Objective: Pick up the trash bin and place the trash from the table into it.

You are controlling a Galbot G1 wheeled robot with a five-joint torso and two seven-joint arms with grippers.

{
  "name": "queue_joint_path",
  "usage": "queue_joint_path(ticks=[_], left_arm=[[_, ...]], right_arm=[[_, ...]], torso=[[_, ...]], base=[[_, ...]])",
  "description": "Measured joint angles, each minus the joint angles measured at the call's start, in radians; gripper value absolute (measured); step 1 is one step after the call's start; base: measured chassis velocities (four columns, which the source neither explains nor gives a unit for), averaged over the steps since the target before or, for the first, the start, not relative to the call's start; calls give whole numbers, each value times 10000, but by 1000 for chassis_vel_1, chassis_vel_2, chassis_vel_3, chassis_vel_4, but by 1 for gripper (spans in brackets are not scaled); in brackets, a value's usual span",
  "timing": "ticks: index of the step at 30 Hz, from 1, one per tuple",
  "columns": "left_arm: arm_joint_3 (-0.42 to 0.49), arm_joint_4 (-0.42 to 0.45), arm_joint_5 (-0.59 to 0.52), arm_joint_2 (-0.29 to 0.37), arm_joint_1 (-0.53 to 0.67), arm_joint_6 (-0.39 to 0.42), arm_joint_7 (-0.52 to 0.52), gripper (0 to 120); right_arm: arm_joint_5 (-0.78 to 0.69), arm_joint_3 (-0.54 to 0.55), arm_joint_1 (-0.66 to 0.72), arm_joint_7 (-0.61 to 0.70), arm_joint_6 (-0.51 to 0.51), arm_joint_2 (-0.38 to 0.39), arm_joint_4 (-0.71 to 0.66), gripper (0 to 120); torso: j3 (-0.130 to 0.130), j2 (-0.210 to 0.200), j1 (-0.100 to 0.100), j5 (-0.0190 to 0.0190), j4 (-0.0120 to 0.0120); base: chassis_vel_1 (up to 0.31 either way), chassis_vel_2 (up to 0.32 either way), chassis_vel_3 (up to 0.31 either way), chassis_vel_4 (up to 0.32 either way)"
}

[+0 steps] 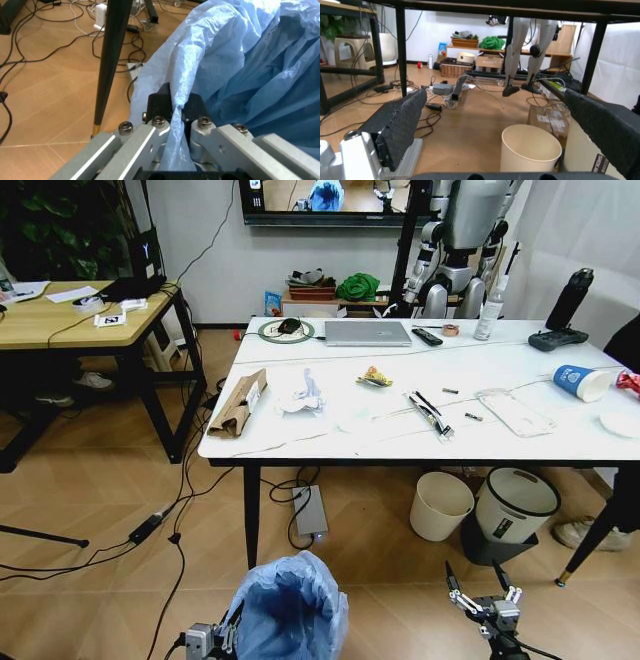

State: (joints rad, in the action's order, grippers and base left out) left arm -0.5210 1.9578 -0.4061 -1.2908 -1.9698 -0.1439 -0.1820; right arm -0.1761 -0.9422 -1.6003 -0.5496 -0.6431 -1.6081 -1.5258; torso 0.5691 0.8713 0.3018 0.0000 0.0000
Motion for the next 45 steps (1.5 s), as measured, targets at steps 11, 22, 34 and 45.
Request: queue_joint_path(ticks=[11,22,34,45], left_arm=[[14,1,39,5,-15,-15,-26,0],[21,-29,43,-7,-5,-32,-53,0],[54,-33,48,-19,13,-33,-64,0],[87,-41,68,-12,12,-32,-68,0]], right_arm=[[-54,-8,-37,-9,-61,0,-10,100],[-51,5,-29,-12,-61,0,-2,100],[-43,4,-20,-12,-59,0,7,100],[-42,-3,-40,-12,-58,0,8,100]], torso=[[313,537,224,0,0],[622,1075,452,0,0],[930,1628,698,0,0],[1190,2093,902,0,0]], base=[[0,0,0,0],[0,0,0,0],[0,0,0,0],[0,0,0,0]])
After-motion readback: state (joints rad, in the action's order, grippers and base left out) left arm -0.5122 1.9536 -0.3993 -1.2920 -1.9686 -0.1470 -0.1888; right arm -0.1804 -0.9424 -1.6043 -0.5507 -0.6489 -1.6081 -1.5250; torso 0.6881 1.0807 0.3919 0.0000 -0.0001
